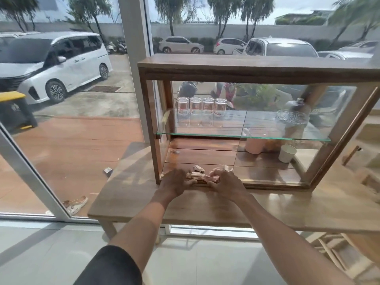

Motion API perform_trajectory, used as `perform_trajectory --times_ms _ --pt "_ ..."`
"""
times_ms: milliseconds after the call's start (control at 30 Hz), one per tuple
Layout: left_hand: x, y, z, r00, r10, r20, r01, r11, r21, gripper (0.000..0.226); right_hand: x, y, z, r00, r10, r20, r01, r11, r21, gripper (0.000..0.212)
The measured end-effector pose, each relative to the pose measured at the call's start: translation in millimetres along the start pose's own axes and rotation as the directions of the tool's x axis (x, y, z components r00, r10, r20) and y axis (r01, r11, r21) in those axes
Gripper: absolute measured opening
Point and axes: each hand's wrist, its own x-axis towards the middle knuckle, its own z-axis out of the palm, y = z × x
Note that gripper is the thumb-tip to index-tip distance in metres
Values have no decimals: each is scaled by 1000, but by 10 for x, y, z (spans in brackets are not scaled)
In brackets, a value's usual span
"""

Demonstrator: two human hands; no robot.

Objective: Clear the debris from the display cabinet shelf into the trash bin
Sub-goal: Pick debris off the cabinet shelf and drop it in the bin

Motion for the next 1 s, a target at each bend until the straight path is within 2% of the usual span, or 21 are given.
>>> perform_trajectory --times_ms 100,267,467,700,1000 --pt "30 -6 24 1000 4 -19 -4 1000 12 51 37 -1 7 1000 5 -1 -5 1000 -10 38" --pt "79 -8 57 1000 -2 -16 2 1000 -6 34 83 20 -30 1000 -7 22 7 1000 -19 33" --pt "11 -57 68 996 -16 -86 14 1000 -23 40 70 56 -34 999 -39 20 39 999 -8 26" --pt "-22 11 57 997 -10 -82 8 1000 -27 25 131 115 -40 1000 -20 -2 20 998 54 20" --pt "-49 36 45 998 -8 -64 3 997 -77 14 143 201 -112 993 63 -104 -46 987 156 33"
